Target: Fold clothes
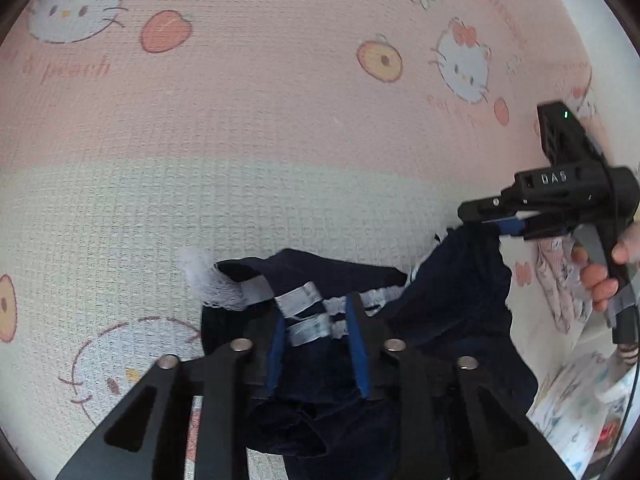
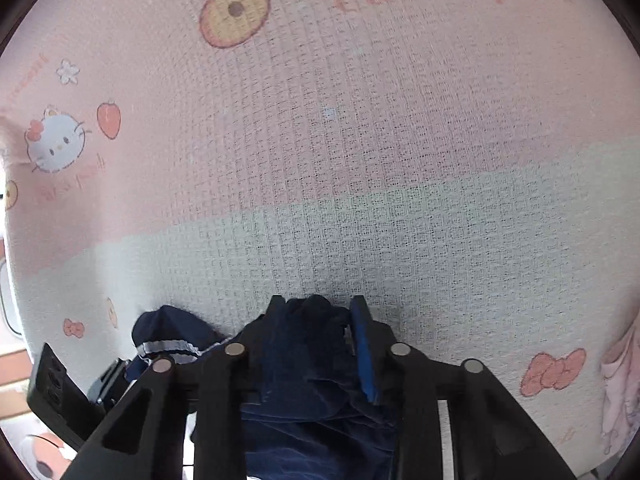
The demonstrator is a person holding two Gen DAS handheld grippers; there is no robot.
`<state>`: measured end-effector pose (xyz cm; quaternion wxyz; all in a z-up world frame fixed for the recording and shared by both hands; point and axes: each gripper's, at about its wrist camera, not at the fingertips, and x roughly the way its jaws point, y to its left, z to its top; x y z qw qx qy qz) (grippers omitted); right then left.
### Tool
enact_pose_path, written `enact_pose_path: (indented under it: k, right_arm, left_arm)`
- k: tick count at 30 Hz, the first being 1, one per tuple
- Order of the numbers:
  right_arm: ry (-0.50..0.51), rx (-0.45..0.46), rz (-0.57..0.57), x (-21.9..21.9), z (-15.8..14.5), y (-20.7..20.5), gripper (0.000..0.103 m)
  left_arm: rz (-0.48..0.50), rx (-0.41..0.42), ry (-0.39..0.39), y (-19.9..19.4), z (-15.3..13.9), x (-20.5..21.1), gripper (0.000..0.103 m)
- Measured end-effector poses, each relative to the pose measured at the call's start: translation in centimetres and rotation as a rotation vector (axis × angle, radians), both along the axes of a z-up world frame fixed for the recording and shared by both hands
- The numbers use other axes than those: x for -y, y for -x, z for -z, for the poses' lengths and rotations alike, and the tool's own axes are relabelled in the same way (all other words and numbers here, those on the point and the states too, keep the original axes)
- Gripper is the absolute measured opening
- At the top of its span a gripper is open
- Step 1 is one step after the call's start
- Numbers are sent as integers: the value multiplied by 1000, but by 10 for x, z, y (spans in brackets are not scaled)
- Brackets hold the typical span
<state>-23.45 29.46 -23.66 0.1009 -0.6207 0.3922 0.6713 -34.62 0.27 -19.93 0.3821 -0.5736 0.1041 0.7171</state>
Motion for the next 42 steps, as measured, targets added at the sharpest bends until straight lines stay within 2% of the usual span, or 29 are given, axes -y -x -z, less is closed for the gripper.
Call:
enact_pose_path:
  k: [3, 6, 8, 13, 20, 24, 42]
  right_arm:
    - [-21, -6, -43, 8, -6, -1, 17]
    - [-48, -35, -76, 16, -14, -9, 16]
    - [-56, -52, -90, 19, -20, -15, 16]
    - [-35, -93, -110, 24, -33, -27, 16]
    - [-24, -101, -159, 35, -41, -51, 16]
    - [-52, -81, -188, 41, -38, -63, 16]
    - [-37, -1, -228, 47, -6, -109, 16]
  left_arm:
    - [15, -13, -2, -5, 0, -1, 22]
    - [17, -25, -5, -7, -4, 0, 21]
    - [21, -37, -6, -9, -7, 2, 16]
    - [30, -59, -16, -13, -20, 9, 15]
    - [-3, 32, -27, -7, -17, 29, 13]
    - [2, 5, 15, -13, -15, 29, 11]
    - [11, 41, 156, -29, 3, 34, 11]
